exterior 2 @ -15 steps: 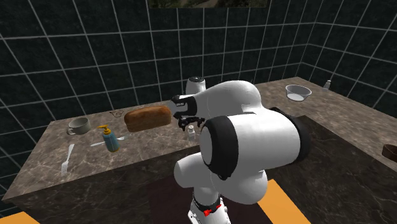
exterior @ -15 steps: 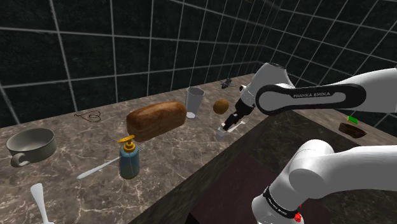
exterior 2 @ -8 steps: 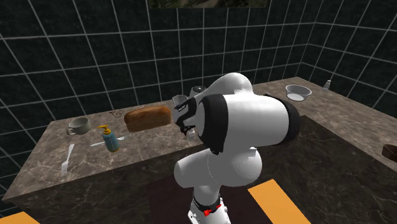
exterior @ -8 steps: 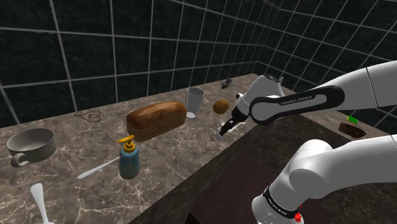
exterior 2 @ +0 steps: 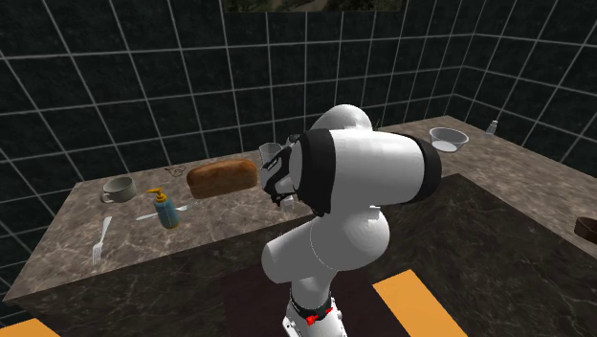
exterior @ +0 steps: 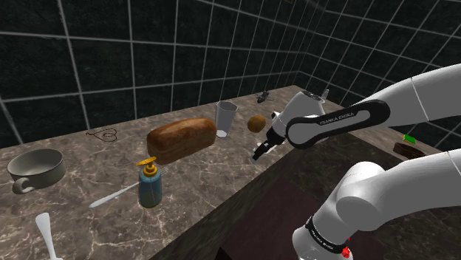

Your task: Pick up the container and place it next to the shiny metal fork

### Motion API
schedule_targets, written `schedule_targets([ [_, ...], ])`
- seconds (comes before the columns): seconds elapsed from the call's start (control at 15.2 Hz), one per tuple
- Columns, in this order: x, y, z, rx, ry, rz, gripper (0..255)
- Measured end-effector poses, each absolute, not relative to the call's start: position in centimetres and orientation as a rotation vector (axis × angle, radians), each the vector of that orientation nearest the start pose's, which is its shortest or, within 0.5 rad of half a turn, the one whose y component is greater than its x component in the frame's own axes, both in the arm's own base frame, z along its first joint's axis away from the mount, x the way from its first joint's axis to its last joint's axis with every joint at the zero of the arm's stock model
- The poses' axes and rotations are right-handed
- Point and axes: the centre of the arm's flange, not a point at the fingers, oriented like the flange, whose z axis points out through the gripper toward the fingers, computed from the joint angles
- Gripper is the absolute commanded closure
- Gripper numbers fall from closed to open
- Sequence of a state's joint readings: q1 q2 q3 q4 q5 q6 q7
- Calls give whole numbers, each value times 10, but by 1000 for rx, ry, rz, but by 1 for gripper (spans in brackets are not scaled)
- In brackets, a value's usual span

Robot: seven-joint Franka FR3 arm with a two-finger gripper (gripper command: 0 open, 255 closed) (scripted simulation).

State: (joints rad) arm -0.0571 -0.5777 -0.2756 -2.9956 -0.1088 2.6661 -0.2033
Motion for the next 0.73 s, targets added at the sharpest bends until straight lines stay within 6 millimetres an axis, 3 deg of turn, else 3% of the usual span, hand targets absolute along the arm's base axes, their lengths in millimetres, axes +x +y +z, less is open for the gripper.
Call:
schedule_targets([
  [0.07,312,-88,322,-3090,20,-390,0],
  [0.13,312,-88,322,-3090,20,-390,255],
  [0.73,312,-88,323,-3090,21,-391,255],
])
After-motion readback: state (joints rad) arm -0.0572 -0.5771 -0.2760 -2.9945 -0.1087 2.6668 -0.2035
